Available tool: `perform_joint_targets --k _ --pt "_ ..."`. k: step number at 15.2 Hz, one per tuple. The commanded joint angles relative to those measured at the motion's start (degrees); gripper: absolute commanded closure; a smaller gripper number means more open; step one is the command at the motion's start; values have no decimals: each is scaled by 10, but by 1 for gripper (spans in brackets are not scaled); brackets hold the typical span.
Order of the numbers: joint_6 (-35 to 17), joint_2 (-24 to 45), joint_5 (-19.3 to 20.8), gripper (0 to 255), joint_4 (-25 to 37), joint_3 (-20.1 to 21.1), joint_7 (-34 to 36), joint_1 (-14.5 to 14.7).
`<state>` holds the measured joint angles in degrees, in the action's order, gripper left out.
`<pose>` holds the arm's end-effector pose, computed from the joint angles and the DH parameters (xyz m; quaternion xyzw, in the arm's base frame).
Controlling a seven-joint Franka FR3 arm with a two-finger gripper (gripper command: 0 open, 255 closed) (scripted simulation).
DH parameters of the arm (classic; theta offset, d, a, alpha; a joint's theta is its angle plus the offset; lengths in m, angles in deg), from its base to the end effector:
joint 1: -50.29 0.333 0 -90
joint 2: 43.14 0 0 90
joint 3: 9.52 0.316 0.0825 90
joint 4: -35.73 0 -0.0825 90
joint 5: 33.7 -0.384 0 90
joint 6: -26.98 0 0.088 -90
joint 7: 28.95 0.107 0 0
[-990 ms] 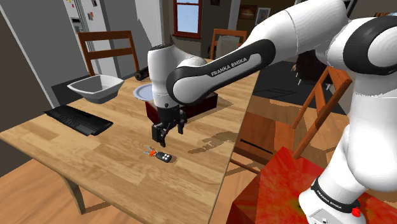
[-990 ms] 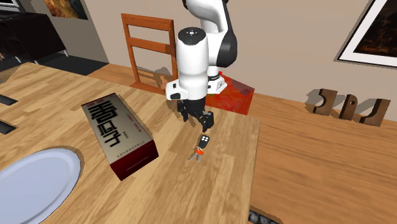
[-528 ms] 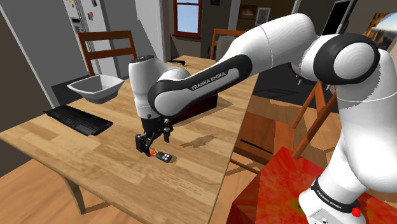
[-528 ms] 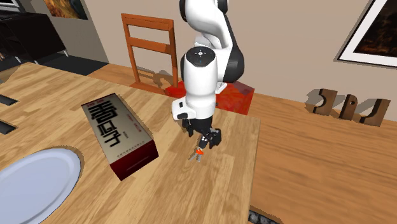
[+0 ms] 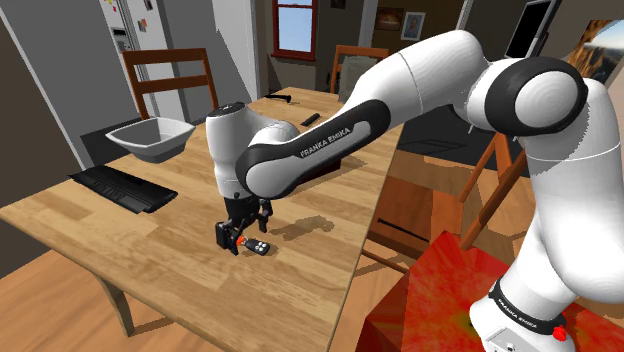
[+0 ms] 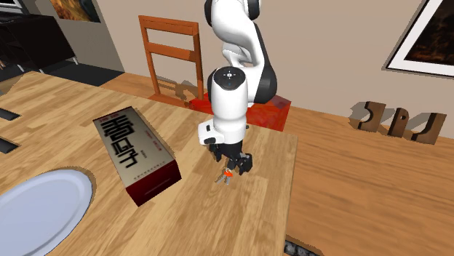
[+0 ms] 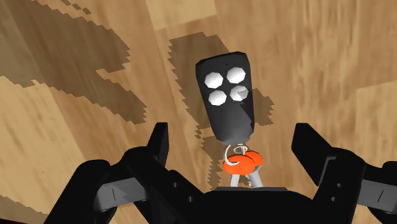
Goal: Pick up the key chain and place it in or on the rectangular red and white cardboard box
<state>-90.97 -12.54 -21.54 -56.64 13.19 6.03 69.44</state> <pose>0.5344 0.4179 0.3312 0.9958 0.0891 -0.0207 0.0076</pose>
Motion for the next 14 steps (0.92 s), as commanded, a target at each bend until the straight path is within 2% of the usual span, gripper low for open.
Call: perform_joint_targets --k 1,4,5,14 --pt "-1 1 0 0 0 0 0 0" --pt "0 1 0 0 0 0 0 0" --pt "0 1 0 255 0 0 0 0" --pt "-1 1 0 255 0 0 0 0"
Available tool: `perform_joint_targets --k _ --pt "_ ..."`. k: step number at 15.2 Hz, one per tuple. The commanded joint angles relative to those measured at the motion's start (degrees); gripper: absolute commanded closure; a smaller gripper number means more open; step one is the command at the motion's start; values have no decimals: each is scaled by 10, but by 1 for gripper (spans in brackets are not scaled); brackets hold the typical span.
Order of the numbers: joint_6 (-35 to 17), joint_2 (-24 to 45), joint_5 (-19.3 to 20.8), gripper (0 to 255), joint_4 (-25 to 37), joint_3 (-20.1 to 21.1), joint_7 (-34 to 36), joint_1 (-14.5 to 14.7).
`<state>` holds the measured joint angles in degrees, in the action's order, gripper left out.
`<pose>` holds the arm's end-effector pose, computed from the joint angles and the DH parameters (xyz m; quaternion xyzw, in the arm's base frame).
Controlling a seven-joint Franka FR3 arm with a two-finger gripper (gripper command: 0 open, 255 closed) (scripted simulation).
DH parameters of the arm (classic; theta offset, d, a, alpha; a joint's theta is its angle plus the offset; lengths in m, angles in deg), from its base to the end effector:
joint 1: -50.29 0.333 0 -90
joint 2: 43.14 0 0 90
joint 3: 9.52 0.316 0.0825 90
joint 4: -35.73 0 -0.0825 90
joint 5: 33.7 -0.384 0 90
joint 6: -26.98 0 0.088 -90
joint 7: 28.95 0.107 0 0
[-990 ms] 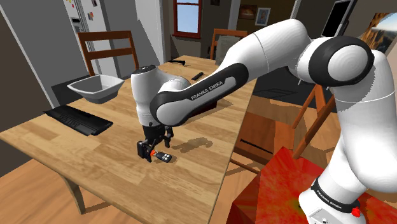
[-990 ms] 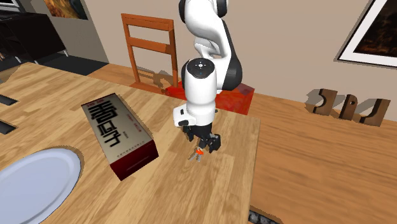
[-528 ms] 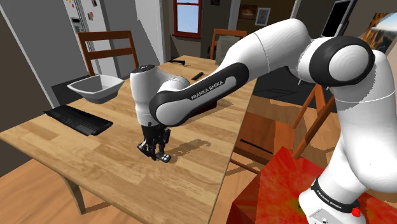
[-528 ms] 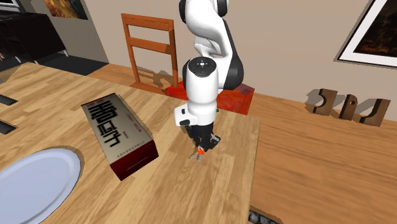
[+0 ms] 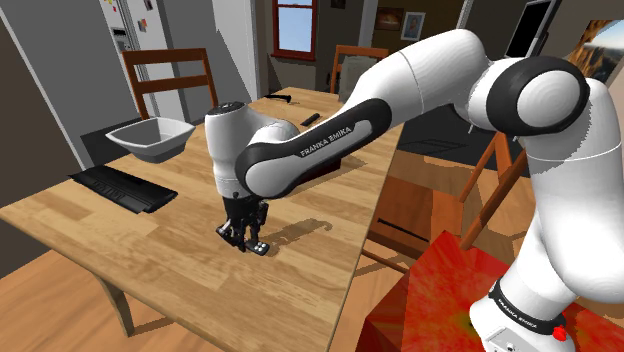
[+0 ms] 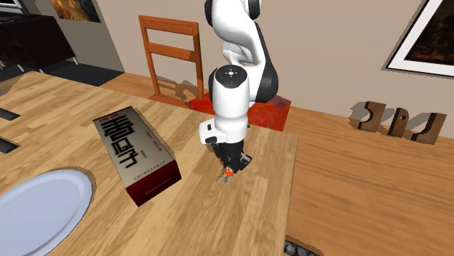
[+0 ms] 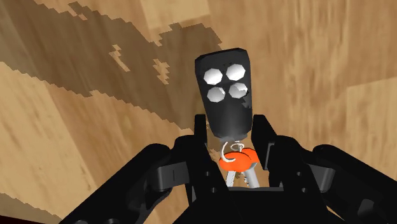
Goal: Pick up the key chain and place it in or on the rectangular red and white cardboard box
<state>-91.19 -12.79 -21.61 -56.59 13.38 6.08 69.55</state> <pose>0.5328 0.4208 0.3351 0.9957 0.0907 -0.0173 0.0044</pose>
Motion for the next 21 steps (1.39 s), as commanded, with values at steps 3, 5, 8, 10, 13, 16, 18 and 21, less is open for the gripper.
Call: perform_joint_targets --k 3,5,8,10,13,16,18,21 --pt "20 -7 -3 255 8 1 -3 -2" --pt "32 -13 -6 255 15 2 -5 -3" --pt "51 -21 -10 255 26 4 -7 -3" --pt "64 -26 -13 255 35 6 -8 -4" --pt "83 -33 -16 255 48 8 -10 -4" --pt "104 -39 -19 255 63 9 -12 -4" --pt "117 -42 -21 255 74 10 -13 -3" --pt "139 -46 -23 255 92 11 -15 -2"
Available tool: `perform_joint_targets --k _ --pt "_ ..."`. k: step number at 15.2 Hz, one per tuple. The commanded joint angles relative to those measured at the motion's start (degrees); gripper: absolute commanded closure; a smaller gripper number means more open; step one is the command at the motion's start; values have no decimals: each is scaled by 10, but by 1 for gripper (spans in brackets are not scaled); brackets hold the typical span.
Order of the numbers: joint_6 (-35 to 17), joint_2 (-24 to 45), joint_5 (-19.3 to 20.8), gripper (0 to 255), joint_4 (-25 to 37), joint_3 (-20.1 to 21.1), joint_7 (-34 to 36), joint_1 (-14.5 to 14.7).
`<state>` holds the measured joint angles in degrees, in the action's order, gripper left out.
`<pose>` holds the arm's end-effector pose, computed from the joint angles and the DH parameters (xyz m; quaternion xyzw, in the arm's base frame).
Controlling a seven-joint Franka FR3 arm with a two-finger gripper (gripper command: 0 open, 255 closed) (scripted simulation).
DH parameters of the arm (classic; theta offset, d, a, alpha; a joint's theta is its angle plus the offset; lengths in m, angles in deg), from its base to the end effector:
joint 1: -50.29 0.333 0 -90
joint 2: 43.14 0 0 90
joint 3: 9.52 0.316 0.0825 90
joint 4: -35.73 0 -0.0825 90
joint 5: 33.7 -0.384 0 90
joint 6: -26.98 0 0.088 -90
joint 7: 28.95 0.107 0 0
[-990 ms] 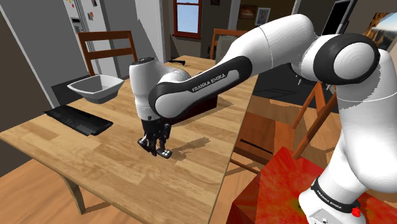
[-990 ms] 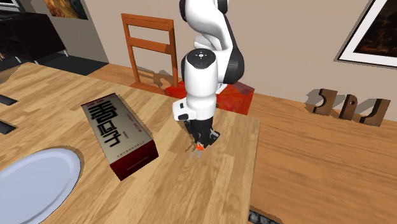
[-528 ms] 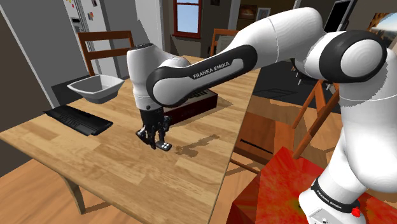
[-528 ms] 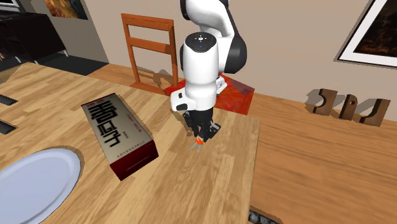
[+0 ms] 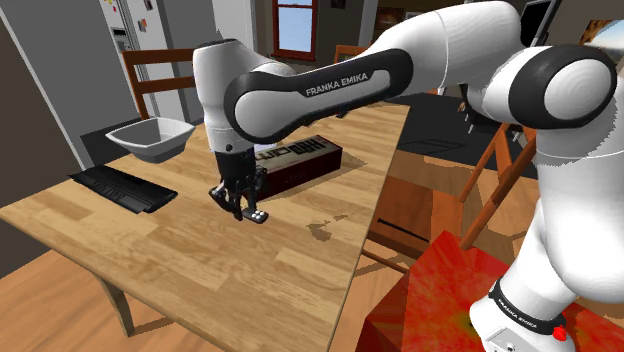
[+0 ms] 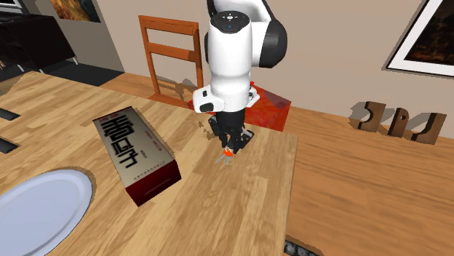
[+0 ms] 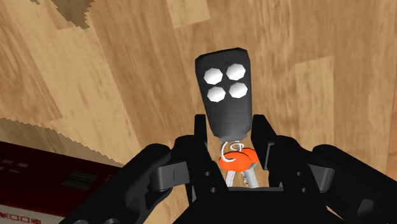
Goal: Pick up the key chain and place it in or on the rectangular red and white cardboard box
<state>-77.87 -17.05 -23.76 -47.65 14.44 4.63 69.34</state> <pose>0.5354 0.4186 0.4370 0.9958 0.0890 -0.0204 0.0074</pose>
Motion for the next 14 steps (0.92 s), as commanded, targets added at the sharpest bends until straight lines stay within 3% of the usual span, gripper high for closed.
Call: perform_joint_targets --k 1,12,14 --pt "13 -4 -2 255 9 1 -1 0" --pt "94 -5 -4 255 90 4 -4 8" --pt "93 -10 -7 255 85 -2 -28 -11"
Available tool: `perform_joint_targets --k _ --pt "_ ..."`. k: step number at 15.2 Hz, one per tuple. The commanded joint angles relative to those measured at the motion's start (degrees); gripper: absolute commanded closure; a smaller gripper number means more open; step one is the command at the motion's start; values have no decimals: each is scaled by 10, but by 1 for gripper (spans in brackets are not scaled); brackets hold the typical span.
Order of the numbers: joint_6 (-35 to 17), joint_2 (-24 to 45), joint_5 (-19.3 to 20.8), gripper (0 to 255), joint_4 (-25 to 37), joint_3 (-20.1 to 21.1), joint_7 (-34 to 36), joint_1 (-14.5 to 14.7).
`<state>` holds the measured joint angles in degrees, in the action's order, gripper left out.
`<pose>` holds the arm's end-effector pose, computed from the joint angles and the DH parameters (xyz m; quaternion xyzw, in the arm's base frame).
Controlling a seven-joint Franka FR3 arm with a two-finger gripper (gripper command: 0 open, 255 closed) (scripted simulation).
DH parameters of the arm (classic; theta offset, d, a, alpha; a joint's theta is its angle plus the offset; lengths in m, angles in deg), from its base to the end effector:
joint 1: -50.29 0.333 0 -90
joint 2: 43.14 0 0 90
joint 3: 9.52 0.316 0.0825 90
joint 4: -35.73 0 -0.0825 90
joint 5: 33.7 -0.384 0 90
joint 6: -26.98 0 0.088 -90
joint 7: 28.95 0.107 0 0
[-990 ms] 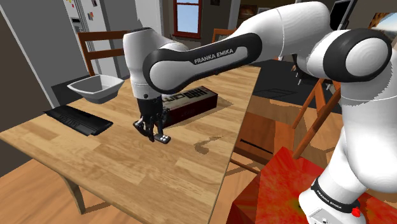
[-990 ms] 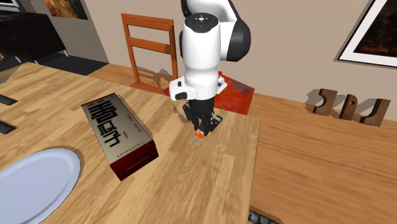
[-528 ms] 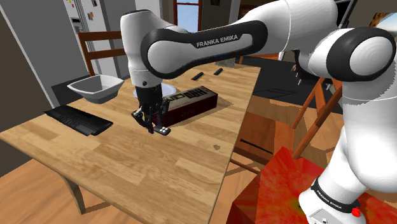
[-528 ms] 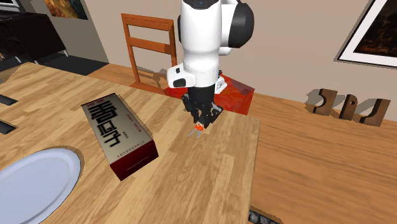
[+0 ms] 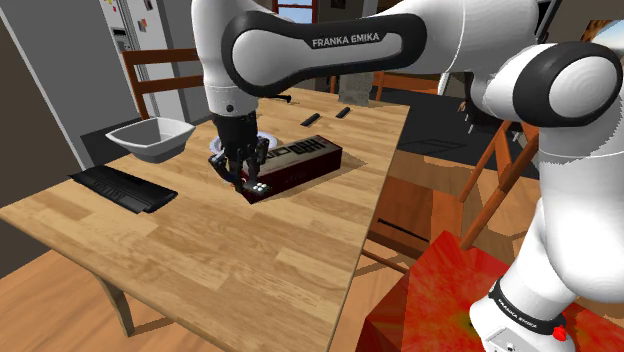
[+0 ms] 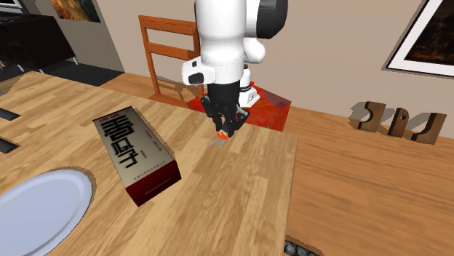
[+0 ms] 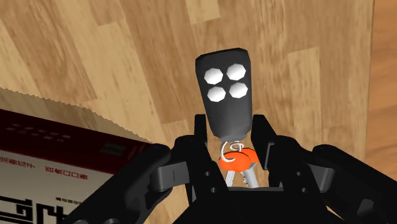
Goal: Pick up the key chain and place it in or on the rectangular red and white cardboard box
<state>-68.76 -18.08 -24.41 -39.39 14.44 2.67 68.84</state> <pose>0.5433 0.4036 0.5029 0.9958 0.0889 -0.0204 0.0075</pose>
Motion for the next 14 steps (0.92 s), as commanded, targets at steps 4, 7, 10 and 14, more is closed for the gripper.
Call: perform_joint_targets --k 4,7,10,14 --pt "3 -2 -4 255 2 -15 -56 -41" --pt "7 3 -5 255 12 -25 -91 -65" --pt "14 13 -5 255 31 -35 -125 -88" --pt "29 37 -2 255 71 -48 -170 -114"
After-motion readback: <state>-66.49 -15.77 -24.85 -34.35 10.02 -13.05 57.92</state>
